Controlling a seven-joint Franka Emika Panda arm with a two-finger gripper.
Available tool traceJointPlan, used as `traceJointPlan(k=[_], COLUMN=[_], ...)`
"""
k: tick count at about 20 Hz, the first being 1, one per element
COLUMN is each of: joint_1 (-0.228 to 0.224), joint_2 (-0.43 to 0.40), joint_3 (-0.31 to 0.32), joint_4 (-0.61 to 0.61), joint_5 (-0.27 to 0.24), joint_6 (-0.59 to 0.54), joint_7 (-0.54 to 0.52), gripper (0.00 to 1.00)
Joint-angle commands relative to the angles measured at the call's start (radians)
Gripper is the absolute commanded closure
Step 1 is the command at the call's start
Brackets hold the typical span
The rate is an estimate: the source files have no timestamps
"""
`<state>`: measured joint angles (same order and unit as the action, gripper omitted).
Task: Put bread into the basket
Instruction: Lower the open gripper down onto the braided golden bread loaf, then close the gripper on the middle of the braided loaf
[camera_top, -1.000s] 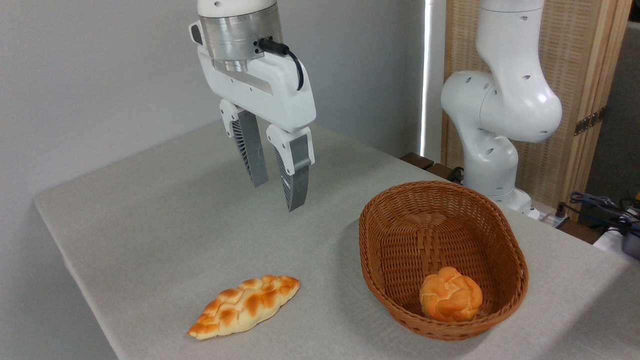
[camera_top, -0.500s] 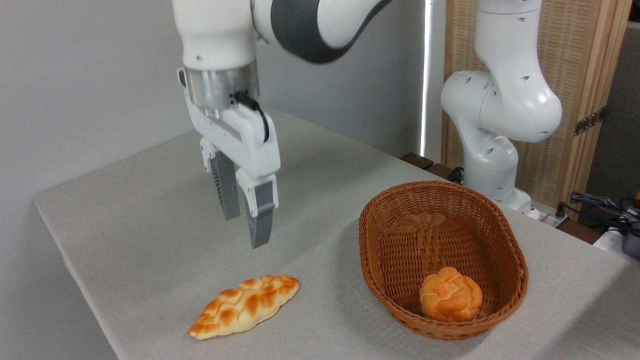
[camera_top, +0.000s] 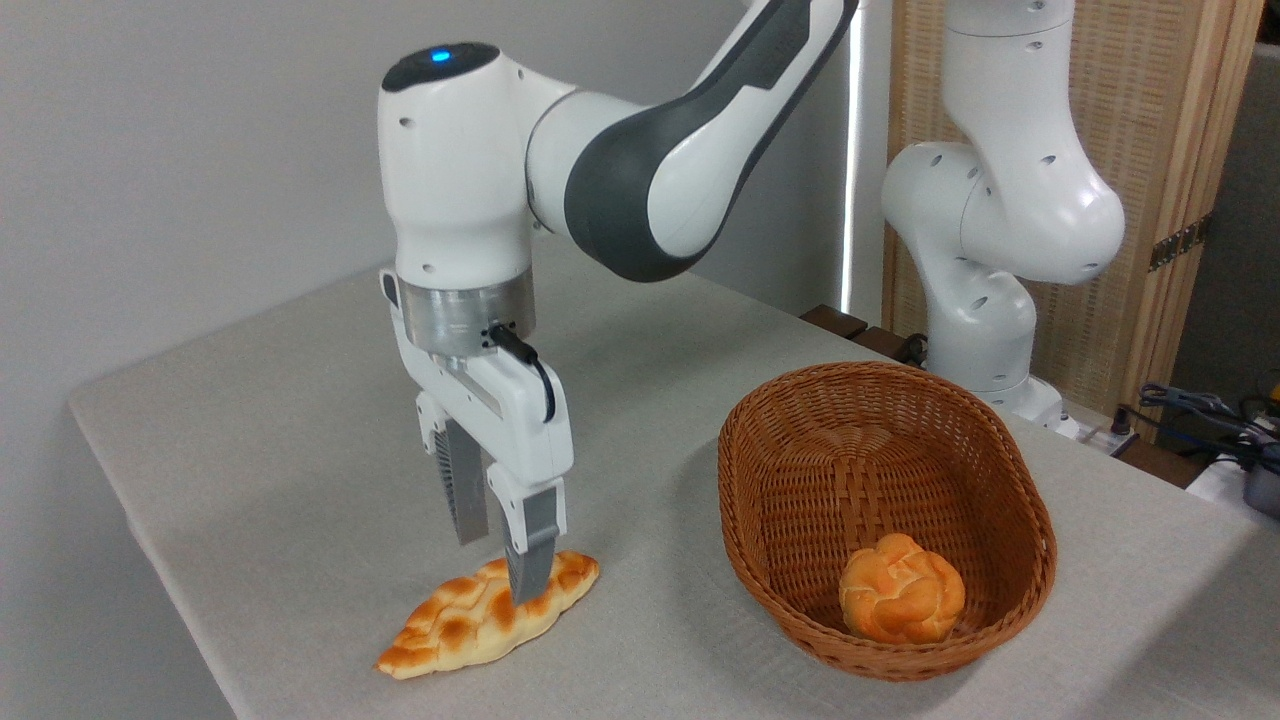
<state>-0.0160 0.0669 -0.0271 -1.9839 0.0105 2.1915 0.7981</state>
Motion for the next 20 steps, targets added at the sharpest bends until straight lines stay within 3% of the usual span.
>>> traceJointPlan(k=[1,15,16,18,20], joint_1=[0.002,0.019,0.021,0.021,0.021], joint_2=[0.016,0.053,0.053,0.053,0.053], joint_3=[-0.001,-0.042,-0.047,-0.048,-0.048], joint_4=[-0.01,-0.026,-0.03,-0.032,-0.032], joint_5=[0.042,0.032,0.032,0.032,0.032], joint_6=[0.023,0.091,0.1,0.103,0.103], joint_7=[-0.008,-0.019,-0.019,-0.016,-0.008], gripper=[0.0,0.01,0.07,0.52,0.71])
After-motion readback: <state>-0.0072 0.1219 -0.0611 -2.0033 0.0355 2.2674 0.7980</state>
